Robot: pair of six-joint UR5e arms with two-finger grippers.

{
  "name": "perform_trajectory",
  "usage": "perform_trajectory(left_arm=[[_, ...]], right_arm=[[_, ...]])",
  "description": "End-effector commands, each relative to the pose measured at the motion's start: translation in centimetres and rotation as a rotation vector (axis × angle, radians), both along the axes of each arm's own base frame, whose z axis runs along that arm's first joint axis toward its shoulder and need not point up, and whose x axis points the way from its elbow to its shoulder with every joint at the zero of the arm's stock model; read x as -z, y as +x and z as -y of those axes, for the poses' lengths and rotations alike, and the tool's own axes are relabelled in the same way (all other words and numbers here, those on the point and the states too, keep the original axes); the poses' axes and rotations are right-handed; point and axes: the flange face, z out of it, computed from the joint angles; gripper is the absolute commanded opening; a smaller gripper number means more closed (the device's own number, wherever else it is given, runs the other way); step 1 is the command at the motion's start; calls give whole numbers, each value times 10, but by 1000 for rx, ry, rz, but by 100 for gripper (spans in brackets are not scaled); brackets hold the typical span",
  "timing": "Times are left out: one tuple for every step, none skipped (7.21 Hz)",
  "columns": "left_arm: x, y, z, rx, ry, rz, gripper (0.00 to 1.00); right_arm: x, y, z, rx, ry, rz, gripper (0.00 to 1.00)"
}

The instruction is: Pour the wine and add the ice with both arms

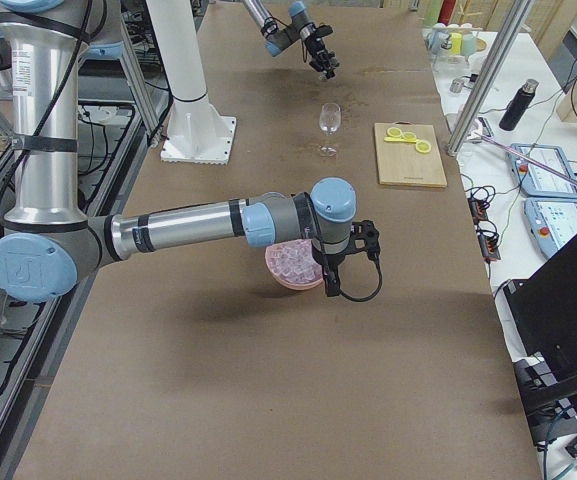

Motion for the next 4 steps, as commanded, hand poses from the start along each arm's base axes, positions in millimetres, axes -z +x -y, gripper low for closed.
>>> perform_trajectory(left_arm=[[34,8,10,20,22,-62,0],[43,12,15,39,21,-74,0],[69,24,24,41,52,-98,0],[91,33,31,44,67,-118,0]], right_arm=[[-1,0,1,0,-1,0,100],[-1,0,0,0,-1,0,100],[-2,0,1,0,-4,-1,100],[-4,0,1,0,-7,-3,100]])
